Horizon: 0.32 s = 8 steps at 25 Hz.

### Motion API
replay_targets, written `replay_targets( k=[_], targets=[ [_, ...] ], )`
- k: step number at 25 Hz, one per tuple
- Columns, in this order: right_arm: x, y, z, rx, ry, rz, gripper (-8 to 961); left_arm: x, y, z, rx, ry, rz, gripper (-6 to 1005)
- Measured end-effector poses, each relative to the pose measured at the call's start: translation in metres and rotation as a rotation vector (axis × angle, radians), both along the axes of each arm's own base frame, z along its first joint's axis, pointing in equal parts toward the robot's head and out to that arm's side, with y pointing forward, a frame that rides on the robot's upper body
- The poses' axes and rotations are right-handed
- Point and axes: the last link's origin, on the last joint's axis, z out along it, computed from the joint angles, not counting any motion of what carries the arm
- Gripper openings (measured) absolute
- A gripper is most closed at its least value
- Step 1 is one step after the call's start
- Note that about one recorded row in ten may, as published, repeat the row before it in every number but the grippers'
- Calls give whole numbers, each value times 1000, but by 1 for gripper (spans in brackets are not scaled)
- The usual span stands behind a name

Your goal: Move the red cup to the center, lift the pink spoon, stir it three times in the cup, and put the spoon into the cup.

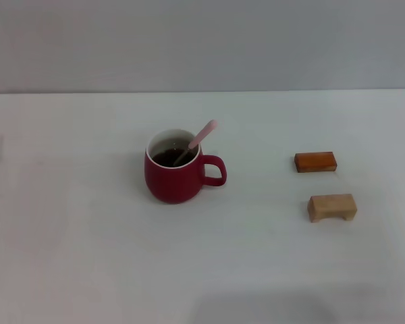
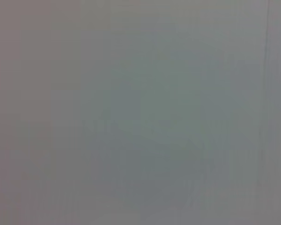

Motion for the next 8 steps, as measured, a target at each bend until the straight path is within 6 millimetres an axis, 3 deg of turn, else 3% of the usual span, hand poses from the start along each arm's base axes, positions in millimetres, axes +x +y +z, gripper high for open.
replay_targets(
  k=[4, 8],
  targets=[
    [37, -11, 11, 11, -17, -122, 270, -1, -5, -4, -20, 19, -1, 675],
    [60, -20, 17, 40, -10, -224, 270, -3, -7, -5, -25, 26, 4, 675]
  ],
)
